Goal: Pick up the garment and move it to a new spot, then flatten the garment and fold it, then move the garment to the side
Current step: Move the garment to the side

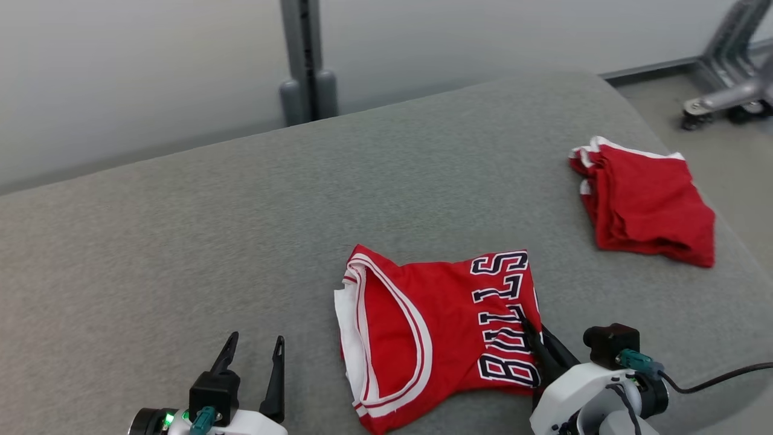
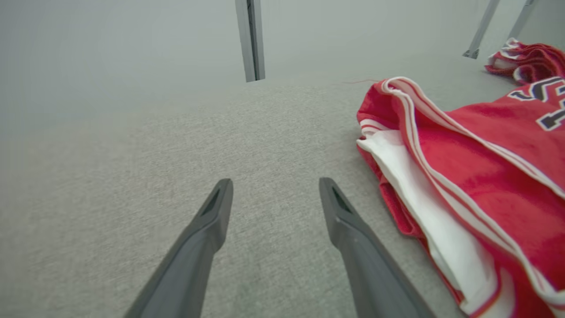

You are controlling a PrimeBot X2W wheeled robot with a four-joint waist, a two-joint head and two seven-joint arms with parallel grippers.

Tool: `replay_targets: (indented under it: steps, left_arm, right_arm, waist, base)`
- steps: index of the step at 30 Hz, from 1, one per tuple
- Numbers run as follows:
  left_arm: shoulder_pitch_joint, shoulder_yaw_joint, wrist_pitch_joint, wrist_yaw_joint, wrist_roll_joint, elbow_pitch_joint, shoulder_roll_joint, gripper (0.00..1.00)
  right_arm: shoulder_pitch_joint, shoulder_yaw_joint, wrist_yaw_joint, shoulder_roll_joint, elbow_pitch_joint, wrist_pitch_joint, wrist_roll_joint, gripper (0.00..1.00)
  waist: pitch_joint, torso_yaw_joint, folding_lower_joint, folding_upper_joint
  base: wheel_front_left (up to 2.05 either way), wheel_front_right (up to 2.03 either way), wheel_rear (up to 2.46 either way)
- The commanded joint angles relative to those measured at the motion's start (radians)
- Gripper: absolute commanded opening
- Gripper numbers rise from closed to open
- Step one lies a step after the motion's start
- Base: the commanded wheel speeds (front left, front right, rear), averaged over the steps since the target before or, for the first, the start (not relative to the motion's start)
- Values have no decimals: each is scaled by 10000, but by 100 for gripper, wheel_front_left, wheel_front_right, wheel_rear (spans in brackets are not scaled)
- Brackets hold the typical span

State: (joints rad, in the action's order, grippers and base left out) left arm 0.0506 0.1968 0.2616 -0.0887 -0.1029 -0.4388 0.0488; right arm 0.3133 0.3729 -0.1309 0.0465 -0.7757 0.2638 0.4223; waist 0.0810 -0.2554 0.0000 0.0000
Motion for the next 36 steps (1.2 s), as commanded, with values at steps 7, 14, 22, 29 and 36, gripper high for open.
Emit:
replay_targets:
  steps: [7,14,22,29,36]
  left_arm:
    - [392,-50,44,151,310,-41,46,100]
    - [428,105,44,252,387,-51,52,100]
    - [484,65,45,299,599,-23,52,100]
    - [870,112,44,342,803,82,98,100]
    - [1231,195,44,355,964,265,144,100]
  right_arm:
    - [-132,-124,4,74,265,4,139,0]
    - [-7,-361,4,70,457,4,-7,0]
    - [1122,-1287,4,75,510,8,-1081,0]
    - [2923,-3055,4,428,116,10,-2557,0]
    - [4213,-5340,4,1645,-735,11,-4155,0]
  waist:
    - [299,-2618,0,0]
    - [407,-2440,0,0]
    - [669,-1711,0,0]
    - [1291,-843,0,0]
    - [1820,-177,0,0]
  base:
    - [0,0,0]
    - [0,0,0]
    - [0,0,0]
    - [0,0,0]
    - [0,0,0]
